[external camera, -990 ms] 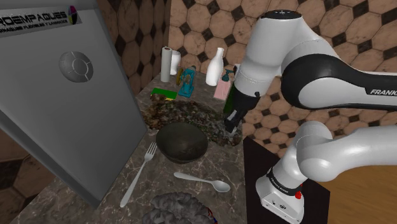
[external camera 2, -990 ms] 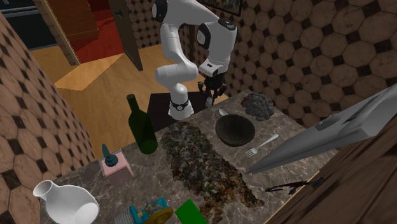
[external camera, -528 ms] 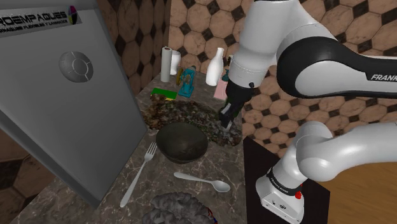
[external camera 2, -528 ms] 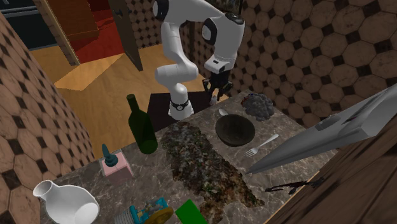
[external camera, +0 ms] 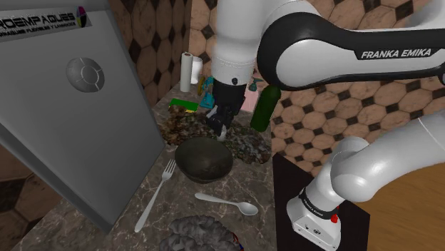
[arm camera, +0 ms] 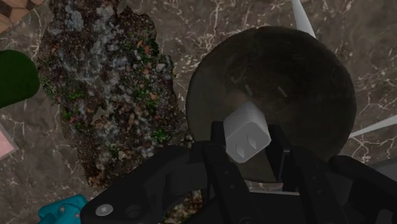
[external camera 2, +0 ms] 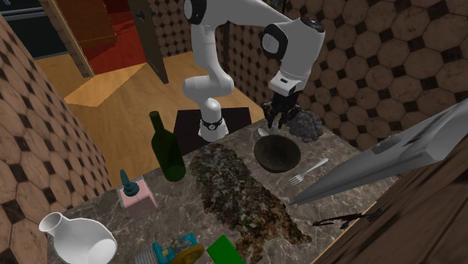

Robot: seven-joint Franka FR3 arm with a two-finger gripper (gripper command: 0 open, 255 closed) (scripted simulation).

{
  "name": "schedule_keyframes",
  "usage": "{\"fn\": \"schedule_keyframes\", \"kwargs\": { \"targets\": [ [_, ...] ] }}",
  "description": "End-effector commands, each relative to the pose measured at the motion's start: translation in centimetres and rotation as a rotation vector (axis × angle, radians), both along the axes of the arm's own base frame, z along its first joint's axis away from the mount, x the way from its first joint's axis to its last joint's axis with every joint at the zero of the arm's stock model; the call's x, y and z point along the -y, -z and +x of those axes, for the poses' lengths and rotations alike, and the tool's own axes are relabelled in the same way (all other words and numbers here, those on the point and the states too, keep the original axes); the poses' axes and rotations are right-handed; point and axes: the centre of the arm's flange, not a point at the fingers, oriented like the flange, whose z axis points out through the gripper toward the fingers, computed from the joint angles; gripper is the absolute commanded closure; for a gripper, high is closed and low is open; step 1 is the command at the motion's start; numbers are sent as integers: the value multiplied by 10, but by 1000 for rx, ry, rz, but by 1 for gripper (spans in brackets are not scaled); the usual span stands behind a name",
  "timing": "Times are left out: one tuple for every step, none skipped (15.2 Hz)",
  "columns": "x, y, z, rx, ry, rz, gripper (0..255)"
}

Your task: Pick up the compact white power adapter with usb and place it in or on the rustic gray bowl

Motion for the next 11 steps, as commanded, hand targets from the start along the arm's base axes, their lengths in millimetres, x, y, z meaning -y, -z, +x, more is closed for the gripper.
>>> {"fn": "schedule_keyframes", "kwargs": {
  "targets": [
    [-22, -1, 24, 0, 1, 2, 255],
    [-22, 4, 24, 0, 1, 2, 255],
    [-22, 9, 24, 0, 1, 2, 255],
    [-22, 15, 24, 0, 1, 2, 255],
    [-22, 20, 24, 0, 1, 2, 255],
    [-22, 25, 24, 0, 1, 2, 255],
    [-22, 31, 24, 0, 1, 2, 255],
    [-22, 36, 24, 0, 1, 2, 255],
    [-22, 41, 24, 0, 1, 2, 255],
    [-22, 46, 24, 0, 1, 2, 255],
    [-22, 52, 24, 0, 1, 2, 255]
  ]
}}
